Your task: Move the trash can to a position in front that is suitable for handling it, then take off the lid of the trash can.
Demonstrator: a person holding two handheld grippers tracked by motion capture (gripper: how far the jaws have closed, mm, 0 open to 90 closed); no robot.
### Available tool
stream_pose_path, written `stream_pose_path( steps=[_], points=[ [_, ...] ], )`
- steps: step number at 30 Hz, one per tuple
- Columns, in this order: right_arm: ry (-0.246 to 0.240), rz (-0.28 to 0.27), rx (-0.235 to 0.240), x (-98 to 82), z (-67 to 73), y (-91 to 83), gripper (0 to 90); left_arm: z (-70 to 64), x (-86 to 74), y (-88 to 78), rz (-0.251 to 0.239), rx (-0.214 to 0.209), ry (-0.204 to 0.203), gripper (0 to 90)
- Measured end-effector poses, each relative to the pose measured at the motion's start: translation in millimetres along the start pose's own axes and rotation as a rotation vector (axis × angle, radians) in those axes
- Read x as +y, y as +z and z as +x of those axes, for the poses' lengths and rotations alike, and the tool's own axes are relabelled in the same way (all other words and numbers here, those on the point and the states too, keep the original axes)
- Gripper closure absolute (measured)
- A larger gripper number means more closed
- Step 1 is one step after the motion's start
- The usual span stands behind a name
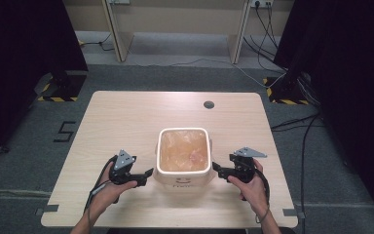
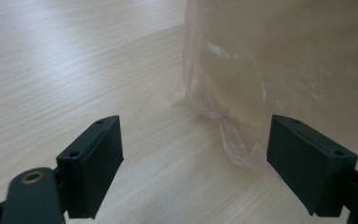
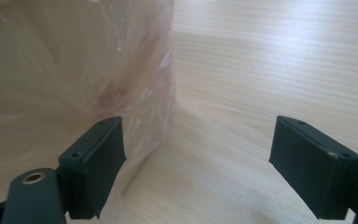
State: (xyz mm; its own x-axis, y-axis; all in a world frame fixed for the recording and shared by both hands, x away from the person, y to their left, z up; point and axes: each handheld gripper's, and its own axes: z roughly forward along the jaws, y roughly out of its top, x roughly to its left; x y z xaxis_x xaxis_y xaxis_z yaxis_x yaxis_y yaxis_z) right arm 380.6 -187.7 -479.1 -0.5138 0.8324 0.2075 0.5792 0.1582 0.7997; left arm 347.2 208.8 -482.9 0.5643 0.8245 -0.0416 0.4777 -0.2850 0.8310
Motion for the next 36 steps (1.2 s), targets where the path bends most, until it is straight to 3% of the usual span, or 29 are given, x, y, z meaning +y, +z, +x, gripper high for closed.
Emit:
stream_pose_path(
  steps=[2, 12, 25, 26, 28, 30, 36],
  points=[
    [0.018, -0.010, 0.015, -0.4, -0.2, -0.2, 15.6, -0.3, -3.9, -0.7, 0.011, 0.012, 0.022, 17.6],
    [0.040, -0.062, -0.021, 4.1, -8.1, -12.1, 15.6, -3.2, -26.7, -4.5, 0.075, 0.010, 0.032, 17.2],
    [0.065, -0.072, -0.056, -0.5, -20.2, -18.8, 15.6, -1.2, -40.4, 2.1, 0.171, 0.008, 0.085, 16.8],
    [0.065, -0.072, -0.056, -0.5, -20.2, -18.8, 15.6, -1.2, -40.4, 2.1, 0.171, 0.008, 0.085, 16.3],
    [0.066, -0.080, -0.058, 0.7, -21.2, -20.4, 15.6, 3.3, -43.5, 3.4, 0.162, -0.008, 0.036, 15.0],
    [0.069, -0.088, -0.059, 2.7, -21.8, -21.5, 15.6, 4.8, -45.8, 3.9, 0.140, -0.010, 0.032, 14.4],
    [0.073, -0.105, -0.059, 8.4, -20.6, -25.4, 15.6, 5.0, -45.4, 4.9, 0.139, -0.010, 0.031, 13.4]
  ],
)
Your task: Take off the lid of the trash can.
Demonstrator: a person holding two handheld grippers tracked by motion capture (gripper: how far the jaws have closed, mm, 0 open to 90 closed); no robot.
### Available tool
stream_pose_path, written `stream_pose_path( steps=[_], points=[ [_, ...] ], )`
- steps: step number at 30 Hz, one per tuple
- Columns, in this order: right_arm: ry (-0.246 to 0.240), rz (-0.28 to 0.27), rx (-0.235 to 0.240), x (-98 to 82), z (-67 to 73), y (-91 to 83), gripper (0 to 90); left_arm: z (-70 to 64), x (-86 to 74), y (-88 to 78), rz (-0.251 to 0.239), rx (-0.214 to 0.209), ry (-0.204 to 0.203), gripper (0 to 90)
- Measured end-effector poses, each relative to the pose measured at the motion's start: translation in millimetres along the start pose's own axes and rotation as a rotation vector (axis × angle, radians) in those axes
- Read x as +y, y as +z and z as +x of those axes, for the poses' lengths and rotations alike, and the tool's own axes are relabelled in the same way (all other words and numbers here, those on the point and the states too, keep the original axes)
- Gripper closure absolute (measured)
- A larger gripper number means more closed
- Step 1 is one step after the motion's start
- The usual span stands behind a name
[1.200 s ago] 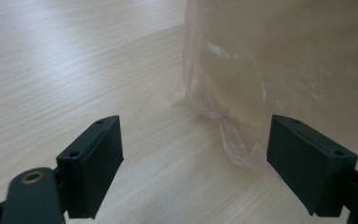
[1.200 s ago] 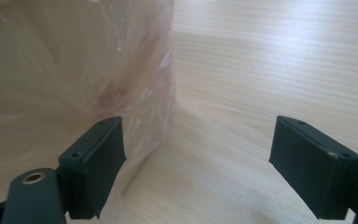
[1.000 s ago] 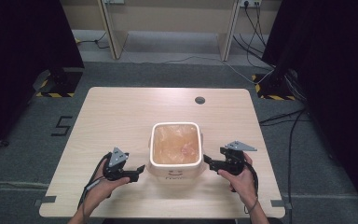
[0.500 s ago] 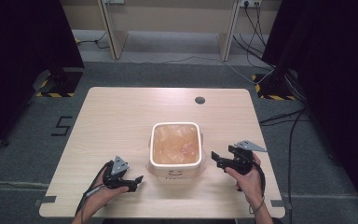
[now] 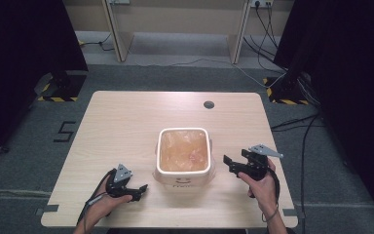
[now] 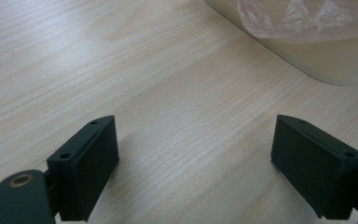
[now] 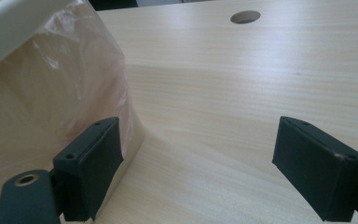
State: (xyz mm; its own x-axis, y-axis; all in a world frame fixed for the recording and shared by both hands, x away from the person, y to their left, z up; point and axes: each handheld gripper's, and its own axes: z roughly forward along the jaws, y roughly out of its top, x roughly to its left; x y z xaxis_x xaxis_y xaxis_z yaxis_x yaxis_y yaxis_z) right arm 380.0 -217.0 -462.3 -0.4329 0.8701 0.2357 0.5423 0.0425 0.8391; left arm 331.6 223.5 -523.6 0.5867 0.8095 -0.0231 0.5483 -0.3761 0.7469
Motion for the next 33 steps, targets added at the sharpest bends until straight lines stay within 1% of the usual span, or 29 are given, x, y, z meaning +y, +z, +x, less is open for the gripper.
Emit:
stream_pose_path(
  steps=[4, 5, 6, 7, 8, 9, 10, 11, 12, 13, 16, 17, 19, 20, 21, 23, 25, 26, 28, 31, 32, 33],
  points=[
    [-0.013, -0.015, 0.007, 6.9, 2.0, -1.7, 15.7, -0.4, 0.5, 0.9, 0.003, 0.002, 0.001, 12.4],
    [-0.018, -0.028, 0.012, 12.3, 4.1, -2.5, 15.9, -0.5, 0.8, 1.4, 0.005, -0.003, 0.005, 11.0],
    [-0.018, -0.028, 0.012, 12.3, 4.1, -2.5, 15.9, -0.5, 0.8, 1.4, 0.005, -0.003, 0.005, 10.4],
    [-0.026, -0.041, 0.019, 18.8, 7.0, -3.1, 16.5, -0.7, 0.9, 1.6, 0.006, -0.002, 0.003, 10.2],
    [-0.026, -0.041, 0.019, 18.8, 7.0, -3.1, 16.5, -0.7, 0.9, 1.6, 0.006, -0.002, 0.003, 10.0],
    [-0.035, -0.057, 0.026, 25.7, 11.3, -3.4, 16.6, -0.7, 1.0, 1.7, 0.006, -0.002, 0.003, 9.9],
    [-0.035, -0.057, 0.026, 25.7, 11.3, -3.4, 16.6, -0.7, 1.0, 1.7, 0.006, -0.002, 0.003, 9.9],
    [-0.050, -0.069, 0.034, 31.9, 16.0, -3.6, 16.8, -0.6, 1.0, 1.7, 0.006, -0.002, 0.003, 9.9],
    [-0.050, -0.069, 0.034, 31.9, 16.0, -3.6, 16.8, -0.6, 1.0, 1.7, 0.006, -0.002, 0.003, 9.9],
    [-0.055, -0.080, 0.039, 37.1, 20.5, -3.4, 17.1, -0.6, 1.0, 1.7, 0.007, -0.001, 0.003, 9.9],
    [-0.063, -0.086, 0.042, 41.8, 24.7, -3.2, 17.4, -0.6, 1.1, 1.8, 0.007, -0.001, 0.002, 9.7],
    [-0.077, -0.091, 0.055, 45.6, 29.0, -3.1, 19.1, -0.6, 1.3, 2.0, 0.008, 0.000, 0.001, 9.6],
    [-0.090, -0.094, 0.063, 49.5, 32.9, -3.0, 21.7, -0.6, 1.4, 2.2, 0.008, 0.001, 0.001, 9.4],
    [-0.108, -0.100, 0.071, 51.4, 34.5, -3.0, 27.2, -0.6, 1.4, 2.2, 0.008, 0.001, 0.001, 9.3],
    [-0.123, -0.111, 0.078, 53.3, 36.3, -2.8, 31.0, -0.7, 1.5, 2.3, 0.008, 0.001, 0.000, 9.3],
    [-0.131, -0.117, 0.081, 57.1, 39.4, -0.9, 31.5, -0.7, 1.5, 2.3, 0.008, 0.001, 0.000, 9.3],
    [-0.136, -0.117, 0.088, 60.9, 42.8, 1.7, 35.3, -0.7, 1.5, 2.3, 0.008, 0.001, 0.000, 9.3],
    [-0.136, -0.117, 0.088, 60.9, 42.8, 1.7, 35.3, -0.7, 1.5, 2.3, 0.008, 0.001, 0.000, 9.3],
    [-0.153, -0.124, 0.094, 66.2, 49.3, 5.9, 37.3, -0.7, 1.5, 2.2, 0.009, 0.001, 0.000, 9.3],
    [-0.170, -0.127, 0.084, 69.5, 55.0, 9.9, 38.5, -0.7, 1.5, 2.2, 0.009, 0.002, 0.000, 9.3],
    [-0.170, -0.127, 0.084, 69.5, 55.0, 9.9, 38.5, -0.7, 1.5, 2.2, 0.009, 0.001, 0.000, 9.3],
    [-0.171, -0.116, 0.081, 70.8, 56.7, 13.3, 40.4, -0.7, 1.5, 2.2, 0.008, 0.002, 0.000, 9.3]
  ],
)
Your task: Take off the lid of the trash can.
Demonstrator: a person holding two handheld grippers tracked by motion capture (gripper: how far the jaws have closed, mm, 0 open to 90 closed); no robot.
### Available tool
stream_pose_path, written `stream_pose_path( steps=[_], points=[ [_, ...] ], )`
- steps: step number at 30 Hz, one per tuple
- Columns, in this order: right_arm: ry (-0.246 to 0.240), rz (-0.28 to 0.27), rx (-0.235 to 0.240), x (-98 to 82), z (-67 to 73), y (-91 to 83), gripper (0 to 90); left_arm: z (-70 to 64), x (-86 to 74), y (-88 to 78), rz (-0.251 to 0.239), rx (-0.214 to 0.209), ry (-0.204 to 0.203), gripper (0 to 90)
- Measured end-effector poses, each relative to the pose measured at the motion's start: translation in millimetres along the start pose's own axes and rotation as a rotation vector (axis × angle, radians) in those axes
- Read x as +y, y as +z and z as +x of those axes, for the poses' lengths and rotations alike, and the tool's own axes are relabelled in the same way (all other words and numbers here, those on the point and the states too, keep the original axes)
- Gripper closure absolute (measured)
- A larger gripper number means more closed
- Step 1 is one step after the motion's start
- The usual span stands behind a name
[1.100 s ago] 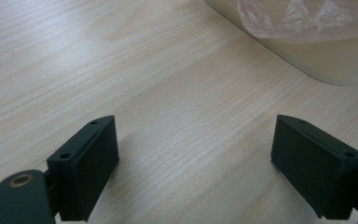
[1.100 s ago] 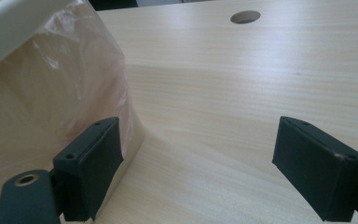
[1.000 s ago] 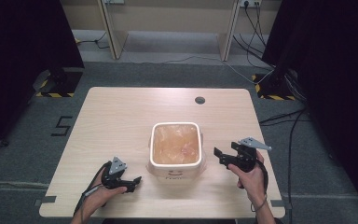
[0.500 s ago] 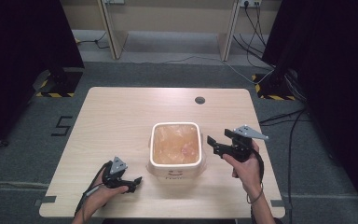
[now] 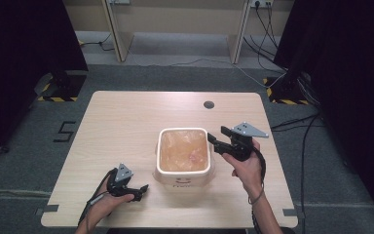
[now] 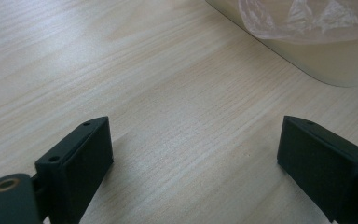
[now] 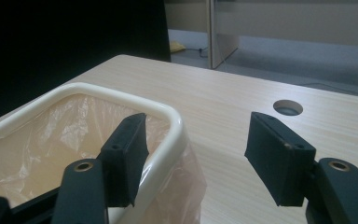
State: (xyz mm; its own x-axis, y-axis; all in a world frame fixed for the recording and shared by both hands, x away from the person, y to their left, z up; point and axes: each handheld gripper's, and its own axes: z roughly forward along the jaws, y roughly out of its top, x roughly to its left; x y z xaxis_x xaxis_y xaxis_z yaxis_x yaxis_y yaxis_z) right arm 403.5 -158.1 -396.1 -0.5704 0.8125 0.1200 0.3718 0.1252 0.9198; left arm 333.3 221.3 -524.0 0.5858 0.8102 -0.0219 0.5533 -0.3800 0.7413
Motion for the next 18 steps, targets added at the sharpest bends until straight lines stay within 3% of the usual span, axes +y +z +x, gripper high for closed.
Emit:
stream_pose_path(
  steps=[5, 10, 14, 18],
  points=[
    [0.011, 0.026, 0.022, 1.8, 2.0, 8.8, 48.4, 0.0, 0.0, 0.0, 0.000, 0.000, 0.000, 9.3],
    [-0.026, 0.049, 0.013, 6.4, 6.3, 15.8, 53.6, 0.0, 0.0, 0.0, 0.000, 0.000, 0.000, 9.3],
    [-0.062, 0.098, 0.026, 8.4, 11.1, 27.4, 56.1, 0.0, 0.0, 0.0, 0.000, 0.000, 0.000, 9.3],
    [-0.052, 0.125, 0.013, 6.7, 9.2, 33.3, 58.8, 0.1, 0.0, 0.0, 0.000, -0.001, 0.000, 9.3]
  ],
)
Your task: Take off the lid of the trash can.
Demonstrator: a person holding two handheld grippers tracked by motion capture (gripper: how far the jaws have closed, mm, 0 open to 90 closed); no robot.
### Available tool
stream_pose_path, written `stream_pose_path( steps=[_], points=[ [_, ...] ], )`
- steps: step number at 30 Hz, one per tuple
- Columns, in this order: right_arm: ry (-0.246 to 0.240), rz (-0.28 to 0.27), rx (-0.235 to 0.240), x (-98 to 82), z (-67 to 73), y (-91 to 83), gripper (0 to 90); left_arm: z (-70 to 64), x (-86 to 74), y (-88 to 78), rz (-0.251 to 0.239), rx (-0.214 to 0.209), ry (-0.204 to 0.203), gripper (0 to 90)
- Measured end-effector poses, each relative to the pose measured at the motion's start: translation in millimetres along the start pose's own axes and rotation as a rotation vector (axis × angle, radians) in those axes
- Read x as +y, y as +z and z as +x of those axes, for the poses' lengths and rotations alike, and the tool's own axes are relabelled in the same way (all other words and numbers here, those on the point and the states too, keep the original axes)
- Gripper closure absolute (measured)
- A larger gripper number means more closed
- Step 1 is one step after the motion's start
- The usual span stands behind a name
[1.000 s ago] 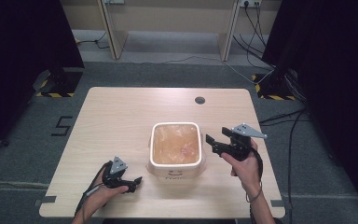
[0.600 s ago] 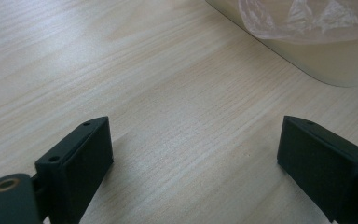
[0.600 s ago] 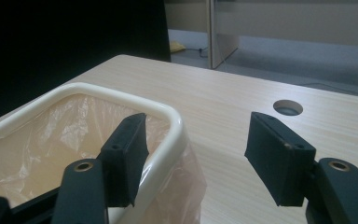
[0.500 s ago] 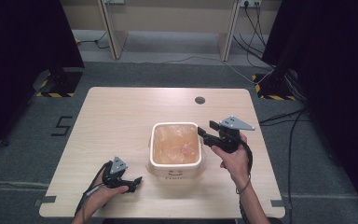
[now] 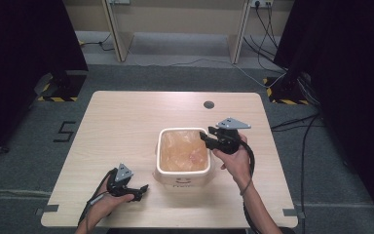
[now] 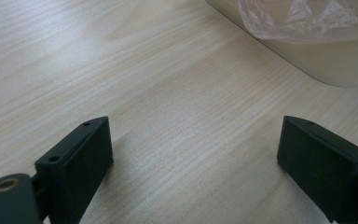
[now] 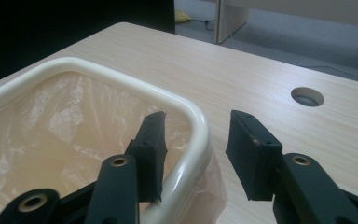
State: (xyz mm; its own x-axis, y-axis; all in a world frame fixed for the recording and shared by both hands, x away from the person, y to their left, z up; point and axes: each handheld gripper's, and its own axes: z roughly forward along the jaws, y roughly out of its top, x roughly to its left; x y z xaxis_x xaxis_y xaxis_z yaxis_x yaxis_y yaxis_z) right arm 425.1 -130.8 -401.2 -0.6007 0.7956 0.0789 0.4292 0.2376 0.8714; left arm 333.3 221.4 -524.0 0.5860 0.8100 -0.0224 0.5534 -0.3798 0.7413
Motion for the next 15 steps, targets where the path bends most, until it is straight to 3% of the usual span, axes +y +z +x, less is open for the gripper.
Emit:
stream_pose_path(
  steps=[6, 10, 15],
  points=[
    [0.004, 0.009, 0.009, 1.1, 2.2, 2.9, 65.8, 0.0, 0.0, 0.0, 0.000, 0.000, 0.000, 9.3],
    [-0.022, 0.022, -0.013, 3.2, 4.9, 4.8, 67.7, 0.0, 0.0, 0.0, 0.000, 0.000, 0.000, 9.3],
    [-0.020, 0.037, -0.031, 4.6, 6.3, 5.9, 69.5, 0.0, 0.0, 0.0, 0.000, 0.000, 0.000, 9.3]
  ],
)
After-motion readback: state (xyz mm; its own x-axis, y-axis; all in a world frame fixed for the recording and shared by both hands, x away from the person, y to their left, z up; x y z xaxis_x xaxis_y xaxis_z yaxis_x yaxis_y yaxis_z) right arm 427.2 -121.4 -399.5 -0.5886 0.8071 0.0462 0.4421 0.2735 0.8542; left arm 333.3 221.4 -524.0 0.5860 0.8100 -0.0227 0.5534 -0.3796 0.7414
